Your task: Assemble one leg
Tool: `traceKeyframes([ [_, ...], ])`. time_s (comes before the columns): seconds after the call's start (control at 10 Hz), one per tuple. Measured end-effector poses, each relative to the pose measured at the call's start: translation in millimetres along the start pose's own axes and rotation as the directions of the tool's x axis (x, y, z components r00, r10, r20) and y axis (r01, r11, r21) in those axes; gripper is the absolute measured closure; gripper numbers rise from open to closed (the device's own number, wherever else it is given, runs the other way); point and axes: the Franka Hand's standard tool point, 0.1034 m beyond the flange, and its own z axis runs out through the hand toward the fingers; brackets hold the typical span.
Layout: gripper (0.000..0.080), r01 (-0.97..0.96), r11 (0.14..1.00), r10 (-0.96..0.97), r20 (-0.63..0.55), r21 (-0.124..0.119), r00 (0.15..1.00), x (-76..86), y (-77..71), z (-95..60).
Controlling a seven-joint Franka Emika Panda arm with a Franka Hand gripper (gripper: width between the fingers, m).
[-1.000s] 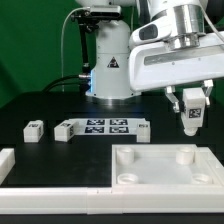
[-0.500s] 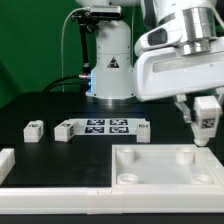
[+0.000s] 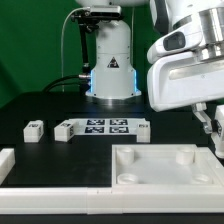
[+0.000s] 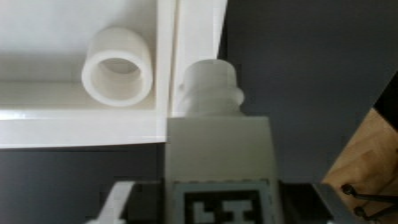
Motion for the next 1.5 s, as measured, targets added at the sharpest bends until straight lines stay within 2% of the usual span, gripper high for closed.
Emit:
traceKeyframes([
  [0.1,0.0512,0.038,0.999,-0.039,-0.026,-0.02,0.999,-10.1,13.6,3.3],
  [0.2,0.0512,0.052,0.998,-0.052,-0.03,-0.029,0.998,-12.4,23.1,5.4],
  [0.3,0.0512,0.071,0.996,-0.076,-0.097,-0.054,0.992,-5.1,33.7,7.2],
  [0.4,0.0512,0.069,0.996,-0.074,-0.083,-0.052,0.994,-5.6,37.3,11.7],
  [0.6,0.0512,0.065,0.996,-0.07,-0.091,-0.054,0.993,-5.4,37.4,13.4],
  [0.8,0.0512,0.072,0.996,-0.076,-0.09,-0.049,0.993,-12.1,29.1,17.7],
  [1.2,0.0512,0.066,0.996,-0.074,-0.126,-0.064,0.989,-19.7,34.0,31.8],
  [1.5,0.0512,0.061,0.995,-0.073,-0.167,-0.078,0.983,-18.9,38.2,34.9],
])
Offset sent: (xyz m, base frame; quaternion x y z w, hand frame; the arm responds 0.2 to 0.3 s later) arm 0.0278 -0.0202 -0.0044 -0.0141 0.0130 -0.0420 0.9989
